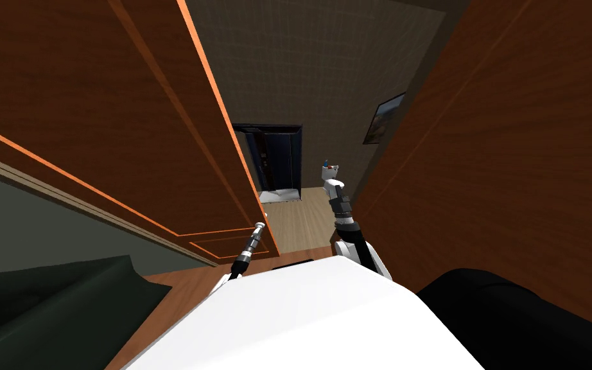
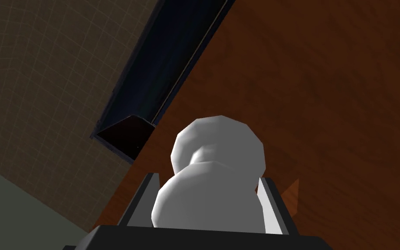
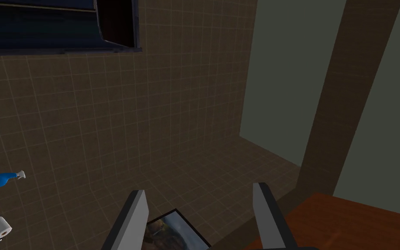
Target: Pull the door open
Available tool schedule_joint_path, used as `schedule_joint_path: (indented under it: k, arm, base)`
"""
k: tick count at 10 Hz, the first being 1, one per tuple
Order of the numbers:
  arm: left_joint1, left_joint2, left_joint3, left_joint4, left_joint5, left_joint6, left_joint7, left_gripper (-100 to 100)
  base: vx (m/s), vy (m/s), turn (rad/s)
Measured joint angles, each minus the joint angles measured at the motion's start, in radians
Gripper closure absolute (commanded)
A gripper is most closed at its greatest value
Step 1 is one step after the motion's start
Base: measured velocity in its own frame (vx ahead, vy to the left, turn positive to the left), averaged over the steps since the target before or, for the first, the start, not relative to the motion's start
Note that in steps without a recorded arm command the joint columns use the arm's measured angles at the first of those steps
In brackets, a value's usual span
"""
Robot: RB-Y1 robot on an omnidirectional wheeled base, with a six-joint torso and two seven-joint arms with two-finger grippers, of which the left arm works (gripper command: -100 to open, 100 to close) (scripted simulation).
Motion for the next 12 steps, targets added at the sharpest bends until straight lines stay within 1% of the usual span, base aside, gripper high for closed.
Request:
schedule_joint_path:
  k: [1, 2, 3, 4, 5, 6, 7, 8, 9, 10, 12]
  arm:
    - [-0.001, -0.002, 0.004, 0.003, 0.008, -0.001, 0.021, 100]
    - [0.018, 0.004, 0.001, -0.028, 0.011, 0.01, 0.047, 100]
    - [0.012, 0.008, 0.003, -0.016, 0.019, 0.007, 0.076, 100]
    - [0.011, 0.012, 0.008, -0.014, 0.03, 0.01, 0.106, 100]
    - [0.01, 0.011, 0.009, -0.017, 0.035, 0.015, 0.127, 100]
    - [0.019, 0.014, 0.01, -0.034, 0.042, 0.024, 0.156, 100]
    - [0.015, 0.017, 0.011, -0.028, 0.046, 0.024, 0.176, 100]
    - [0.0, 0.016, 0.013, -0.003, 0.049, 0.013, 0.178, 100]
    - [-0.003, 0.021, 0.017, 0.007, 0.057, 0.007, 0.198, 100]
    - [0.007, 0.024, 0.02, -0.009, 0.067, 0.014, 0.227, 100]
    - [-0.022, 0.028, 0.028, 0.044, 0.084, -0.007, 0.268, 100]
  base:
    - [-0.022, 0.013, -0.079]
    - [-0.034, 0.008, -0.116]
    - [-0.059, 0.024, -0.169]
    - [-0.044, 0.021, -0.077]
    - [-0.04, 0.022, -0.127]
    - [-0.027, 0.016, -0.069]
    - [-0.011, -0.002, 0.015]
    - [-0.031, 0.004, -0.114]
    - [-0.064, 0.026, -0.176]
    - [-0.055, 0.025, -0.085]
    - [-0.039, 0.013, -0.096]
